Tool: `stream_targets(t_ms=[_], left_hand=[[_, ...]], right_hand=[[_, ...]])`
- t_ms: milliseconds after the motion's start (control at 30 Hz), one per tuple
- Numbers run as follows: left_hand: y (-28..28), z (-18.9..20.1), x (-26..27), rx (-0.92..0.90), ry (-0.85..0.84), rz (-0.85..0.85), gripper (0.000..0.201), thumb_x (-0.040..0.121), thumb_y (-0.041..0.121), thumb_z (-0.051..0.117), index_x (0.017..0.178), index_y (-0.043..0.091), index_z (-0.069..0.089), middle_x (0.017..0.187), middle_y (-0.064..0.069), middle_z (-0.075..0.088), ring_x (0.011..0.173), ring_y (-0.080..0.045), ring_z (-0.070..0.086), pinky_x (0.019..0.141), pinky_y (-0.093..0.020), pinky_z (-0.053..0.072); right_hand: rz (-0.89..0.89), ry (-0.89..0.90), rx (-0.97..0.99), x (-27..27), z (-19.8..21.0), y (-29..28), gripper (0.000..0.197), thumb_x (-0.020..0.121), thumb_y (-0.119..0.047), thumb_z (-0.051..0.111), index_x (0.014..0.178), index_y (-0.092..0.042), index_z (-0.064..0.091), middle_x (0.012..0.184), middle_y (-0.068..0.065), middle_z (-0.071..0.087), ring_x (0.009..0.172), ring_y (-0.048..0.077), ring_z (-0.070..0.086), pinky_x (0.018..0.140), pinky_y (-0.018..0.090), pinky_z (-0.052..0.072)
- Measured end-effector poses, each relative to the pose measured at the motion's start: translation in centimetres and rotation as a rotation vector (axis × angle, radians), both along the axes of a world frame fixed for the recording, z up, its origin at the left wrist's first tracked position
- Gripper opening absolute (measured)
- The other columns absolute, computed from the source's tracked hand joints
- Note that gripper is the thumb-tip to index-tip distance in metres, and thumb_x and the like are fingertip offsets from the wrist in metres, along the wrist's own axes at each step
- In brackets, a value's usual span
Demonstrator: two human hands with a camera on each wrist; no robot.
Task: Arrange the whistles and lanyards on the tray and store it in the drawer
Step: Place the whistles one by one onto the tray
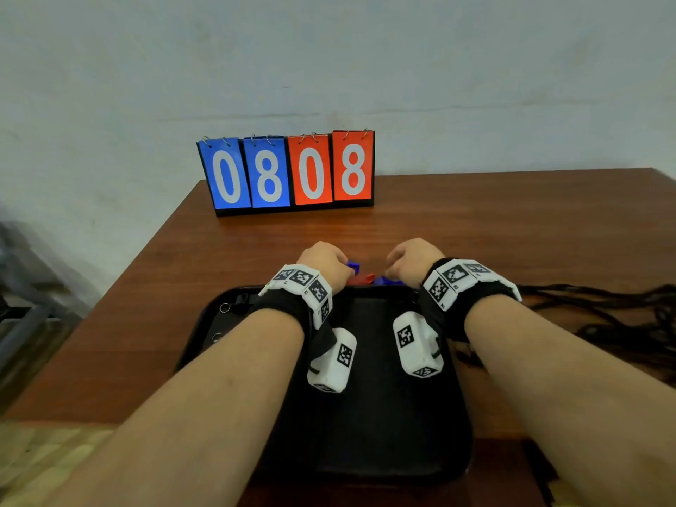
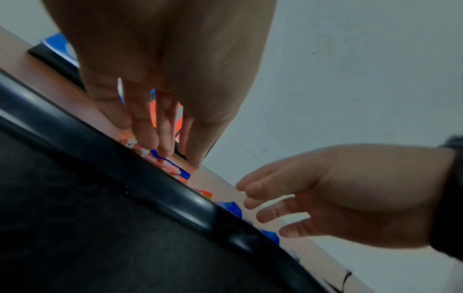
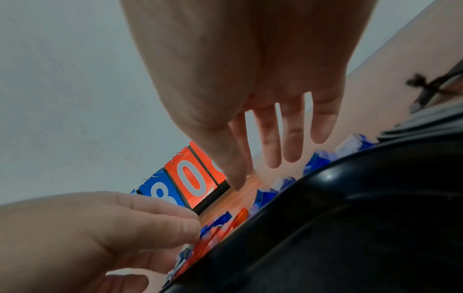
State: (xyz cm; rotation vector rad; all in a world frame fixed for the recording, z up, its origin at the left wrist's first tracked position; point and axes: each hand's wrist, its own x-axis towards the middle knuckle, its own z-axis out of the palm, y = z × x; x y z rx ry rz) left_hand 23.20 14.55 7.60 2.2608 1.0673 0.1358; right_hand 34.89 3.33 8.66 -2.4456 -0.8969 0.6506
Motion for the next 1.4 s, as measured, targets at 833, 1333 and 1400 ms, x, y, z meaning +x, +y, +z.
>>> stream_targets(t_ms=[833,1333,1400], left_hand=[[1.3,-0.3,-0.3,-0.077,-0.256,0.116,0.037,0.092,0.015,0.059,0.13,0.015,0.057,0.123,-0.004,0.061,0.096,-0.019,0.064,0.087,-0.031,0.053],[-0.2,3.8,-9.9,-0.703,-0.629,0.169,0.024,0.097,-0.002,0.046,0.114,0.005,0.061,0.1,-0.012,0.061,0.081,-0.014,0.061,0.079,-0.029,0.057],[-0.6,4.0,-11.4,-0.736,-0.627,0.167,0.029,0.097,-0.001,0.044,0.118,0.011,0.06,0.103,-0.01,0.064,0.087,-0.015,0.064,0.08,-0.03,0.056]], right_hand=[[-0.075,-0.1,-0.214,0.8,-1.9,2.6,0.031,0.088,-0.025,0.061,0.065,-0.008,0.053,0.07,0.006,0.056,0.067,0.023,0.053,0.053,0.025,0.037],[0.017,-0.031,0.156,-8.2,4.1,0.7,0.024,0.091,-0.02,0.06,0.108,-0.005,0.067,0.108,0.011,0.067,0.097,0.022,0.062,0.083,0.032,0.05],[0.032,-0.031,0.182,-9.8,4.7,0.6,0.023,0.09,-0.019,0.061,0.107,-0.005,0.067,0.108,0.011,0.066,0.099,0.022,0.061,0.082,0.03,0.048]])
